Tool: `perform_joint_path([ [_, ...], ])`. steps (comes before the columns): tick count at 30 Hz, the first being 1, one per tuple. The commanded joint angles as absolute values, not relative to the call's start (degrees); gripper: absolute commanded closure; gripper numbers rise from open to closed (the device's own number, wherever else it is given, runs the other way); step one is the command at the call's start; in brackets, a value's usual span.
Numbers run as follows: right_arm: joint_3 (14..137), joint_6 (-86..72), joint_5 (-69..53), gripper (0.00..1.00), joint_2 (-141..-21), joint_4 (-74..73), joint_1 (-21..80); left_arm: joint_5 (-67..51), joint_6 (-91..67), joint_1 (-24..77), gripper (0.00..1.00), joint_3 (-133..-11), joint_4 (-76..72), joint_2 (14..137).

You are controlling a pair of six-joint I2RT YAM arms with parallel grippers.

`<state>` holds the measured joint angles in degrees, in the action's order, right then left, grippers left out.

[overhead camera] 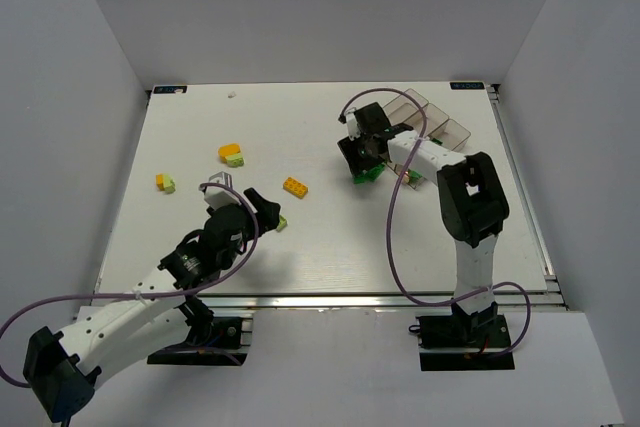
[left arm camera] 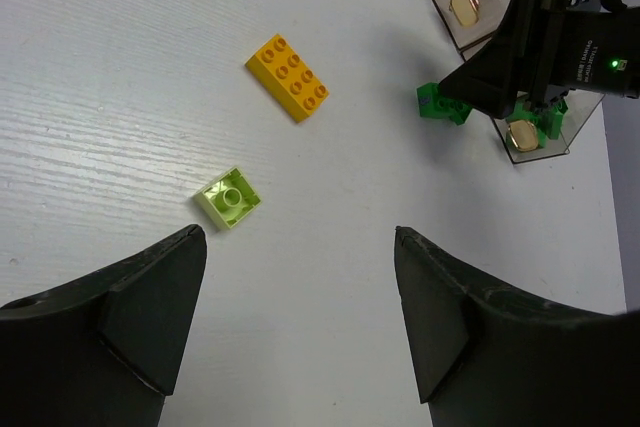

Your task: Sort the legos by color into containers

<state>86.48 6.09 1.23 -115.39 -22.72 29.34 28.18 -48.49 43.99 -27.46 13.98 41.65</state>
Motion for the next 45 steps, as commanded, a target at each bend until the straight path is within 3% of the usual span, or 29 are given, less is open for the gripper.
perform_joint_path([
  [1,88.16,5.1,4.57,0.38,-116.1,-21.45,29.53,29.62,-47.81,43.68,0.15,-28.12,13.54,42.1],
  [21,87.45,5.54,-2.11,0.39,-118.56,-21.8,29.62,29.62,-47.99,43.77,0.14,-28.21,13.1,43.33],
  [45,85.17,7.03,-0.44,0.46,-119.62,-21.89,31.29,29.97,-48.87,43.77,0.14,-27.77,13.8,41.84],
])
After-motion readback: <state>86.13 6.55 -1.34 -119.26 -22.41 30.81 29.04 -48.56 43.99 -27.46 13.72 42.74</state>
